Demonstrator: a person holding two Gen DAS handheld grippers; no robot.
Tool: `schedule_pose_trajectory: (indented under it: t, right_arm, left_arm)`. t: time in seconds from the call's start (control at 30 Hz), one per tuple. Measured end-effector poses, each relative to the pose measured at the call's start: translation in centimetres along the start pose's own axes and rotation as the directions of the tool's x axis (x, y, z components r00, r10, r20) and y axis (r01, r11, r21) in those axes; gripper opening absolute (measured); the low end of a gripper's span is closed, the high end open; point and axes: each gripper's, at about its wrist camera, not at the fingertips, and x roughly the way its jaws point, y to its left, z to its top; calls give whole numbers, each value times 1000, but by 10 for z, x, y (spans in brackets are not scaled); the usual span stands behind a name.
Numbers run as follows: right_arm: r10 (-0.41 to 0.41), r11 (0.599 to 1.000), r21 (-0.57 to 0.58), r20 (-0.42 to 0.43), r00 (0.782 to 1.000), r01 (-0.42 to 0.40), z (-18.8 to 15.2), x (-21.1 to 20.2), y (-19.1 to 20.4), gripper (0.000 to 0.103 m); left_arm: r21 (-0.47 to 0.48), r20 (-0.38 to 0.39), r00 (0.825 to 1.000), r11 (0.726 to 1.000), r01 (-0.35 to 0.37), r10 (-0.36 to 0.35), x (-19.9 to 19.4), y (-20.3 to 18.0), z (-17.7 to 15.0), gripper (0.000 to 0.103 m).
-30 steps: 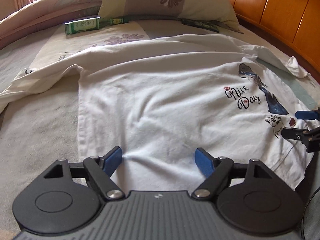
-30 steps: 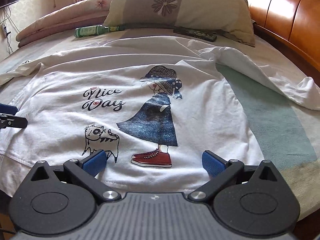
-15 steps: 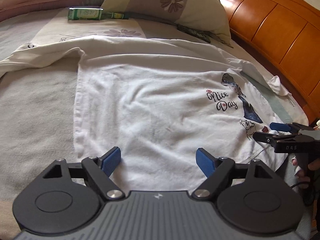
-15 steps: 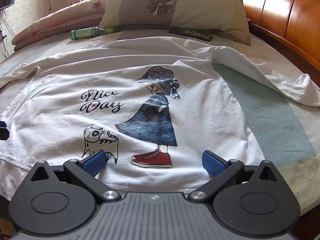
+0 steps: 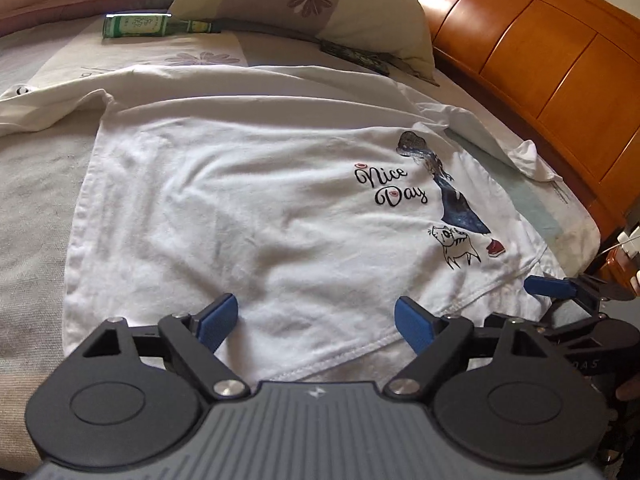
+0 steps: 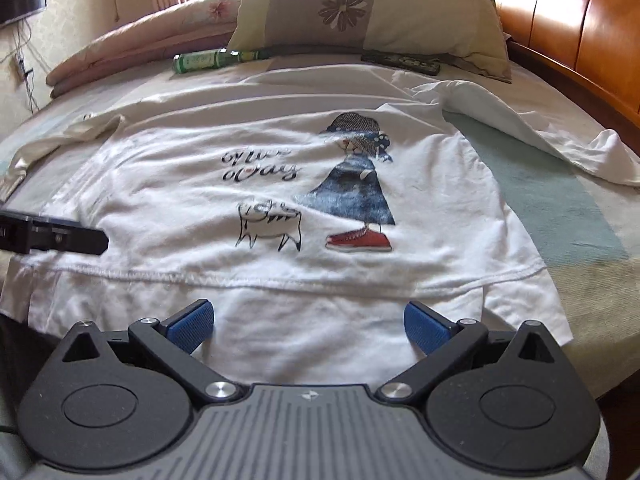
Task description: Fold clothes
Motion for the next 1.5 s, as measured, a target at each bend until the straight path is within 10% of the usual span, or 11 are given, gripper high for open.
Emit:
schedule_pose_trajectory:
  t: [0.2,0.37,0.77,1.07,1.5]
  right_arm:
    - [63,978,197,56,996,-73,9,-27,-48,103]
    - [85,880,456,119,989,-130,25,-39,-106,103]
    - [-83,915,392,-55,995,98,43,-7,-109,101]
    - [-69,926,374,38,997,50,63,-21,-102,100]
    - [93,755,632,161,983,-175,0,-46,-107,85]
  left_arm:
    - [84,11,1000,996,0,-1,-7,-10,13,86]
    - [177,29,997,982,68,-74,8,-23,40,86]
    - [370,14,983,914,164,-182,54,-22,47,89]
    - [376,43,985,916,139,-167,58,-12,44,94]
    - [372,60,989,922,103,-135,57,-16,42,94]
